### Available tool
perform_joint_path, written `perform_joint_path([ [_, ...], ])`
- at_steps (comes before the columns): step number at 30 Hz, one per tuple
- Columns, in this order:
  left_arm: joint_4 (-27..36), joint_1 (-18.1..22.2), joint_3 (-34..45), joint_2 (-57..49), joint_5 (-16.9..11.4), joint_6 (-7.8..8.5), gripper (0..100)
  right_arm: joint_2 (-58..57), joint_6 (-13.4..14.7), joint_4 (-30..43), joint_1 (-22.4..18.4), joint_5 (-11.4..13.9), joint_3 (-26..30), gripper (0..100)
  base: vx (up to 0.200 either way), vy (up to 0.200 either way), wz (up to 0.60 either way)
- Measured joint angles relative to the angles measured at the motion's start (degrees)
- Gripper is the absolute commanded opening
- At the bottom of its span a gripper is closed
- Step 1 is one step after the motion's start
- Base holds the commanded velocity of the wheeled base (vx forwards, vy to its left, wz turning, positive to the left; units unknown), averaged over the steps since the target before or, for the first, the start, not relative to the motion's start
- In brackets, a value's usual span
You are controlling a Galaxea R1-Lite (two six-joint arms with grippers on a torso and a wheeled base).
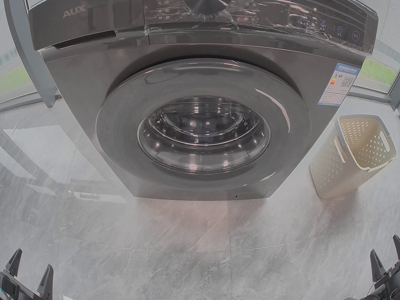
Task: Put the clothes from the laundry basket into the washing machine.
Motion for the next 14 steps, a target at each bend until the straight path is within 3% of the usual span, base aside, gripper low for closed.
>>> perform_joint_path([
  [3, 0.00, 0.00, 0.00, 0.00, 0.07, -0.22, 100, -0.02, -0.35, 0.35, -0.09, -1.78, 0.00, 100, 0.000, 0.000, 0.00],
  [7, 0.00, 0.00, 0.00, 0.00, 0.10, -0.17, 100, -0.05, -2.60, 0.39, -0.09, 0.01, 0.00, 100, 0.000, 0.000, 0.00],
  [14, -0.02, 0.00, 0.00, 0.00, 0.21, -0.37, 100, -0.05, -0.63, 0.44, 0.02, -0.11, 0.00, 100, 0.000, 0.000, 0.00],
])
